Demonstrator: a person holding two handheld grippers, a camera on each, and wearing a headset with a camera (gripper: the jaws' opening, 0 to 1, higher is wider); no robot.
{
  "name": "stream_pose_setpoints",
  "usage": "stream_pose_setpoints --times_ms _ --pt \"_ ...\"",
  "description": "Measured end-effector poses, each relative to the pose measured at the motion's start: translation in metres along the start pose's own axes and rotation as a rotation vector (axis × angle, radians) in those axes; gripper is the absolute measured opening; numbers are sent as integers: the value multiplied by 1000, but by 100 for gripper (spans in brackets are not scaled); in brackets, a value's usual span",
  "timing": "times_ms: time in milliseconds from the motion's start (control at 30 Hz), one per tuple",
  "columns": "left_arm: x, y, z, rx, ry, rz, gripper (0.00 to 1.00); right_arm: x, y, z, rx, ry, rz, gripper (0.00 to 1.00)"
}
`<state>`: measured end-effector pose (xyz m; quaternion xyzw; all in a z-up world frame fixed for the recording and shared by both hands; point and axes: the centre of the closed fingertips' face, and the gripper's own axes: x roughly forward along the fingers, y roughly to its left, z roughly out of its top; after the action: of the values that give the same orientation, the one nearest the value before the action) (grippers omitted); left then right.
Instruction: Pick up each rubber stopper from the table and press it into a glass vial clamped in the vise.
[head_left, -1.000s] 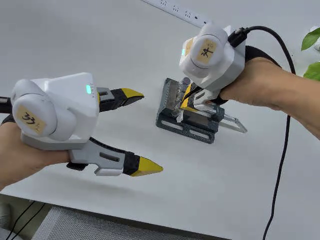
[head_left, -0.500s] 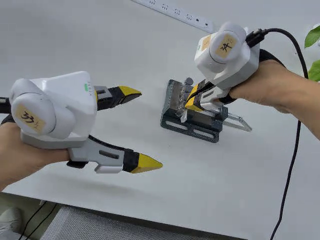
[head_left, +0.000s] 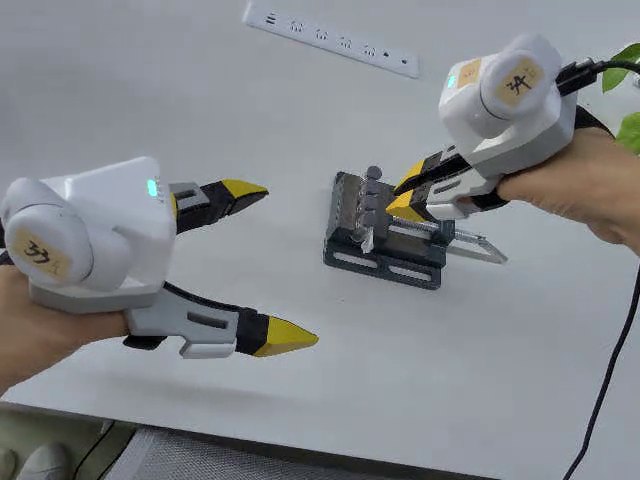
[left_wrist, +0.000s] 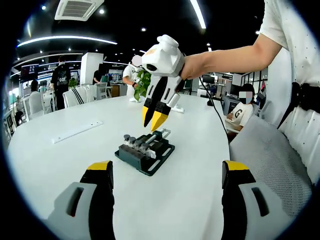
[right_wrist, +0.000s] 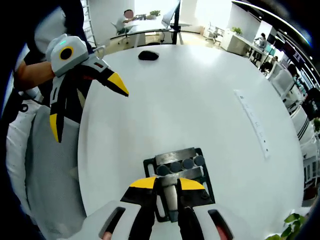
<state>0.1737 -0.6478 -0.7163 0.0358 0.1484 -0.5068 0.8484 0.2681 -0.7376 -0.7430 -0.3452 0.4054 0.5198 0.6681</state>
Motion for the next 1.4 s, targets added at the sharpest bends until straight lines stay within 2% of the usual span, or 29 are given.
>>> stream_pose_setpoints --times_ms 133,300,400,533,667,733,833,1000,1100,1267,1400 --pt "-5 3 2 6 2 13 93 -14 0 -12 35 -31 -29 17" --pt "-9 6 3 22 12 31 99 -30 3 -24 95 -104 -44 24" --pt "-12 5 5 25 14 33 99 -37 9 -33 126 -133 -56 27" --pt "-16 5 5 40 28 41 99 -46 14 -43 169 -205 -69 32" --pt "-18 6 8 46 25 50 99 -47 20 -58 205 -244 -71 41" --pt "-19 6 5 51 45 53 99 -48 24 -64 236 -274 -72 42" --pt "-19 5 7 64 47 54 99 -48 28 -71 253 -321 -74 50" --pt "-18 5 5 69 65 63 99 -49 33 -88 288 -367 -83 61" --pt "-18 6 0 67 79 74 99 -50 33 -101 320 -418 -98 67" --pt "-17 3 -3 65 91 74 99 -57 40 -110 346 -493 -110 77" --pt "-15 4 -5 62 97 79 99 -59 44 -114 363 -530 -120 82"
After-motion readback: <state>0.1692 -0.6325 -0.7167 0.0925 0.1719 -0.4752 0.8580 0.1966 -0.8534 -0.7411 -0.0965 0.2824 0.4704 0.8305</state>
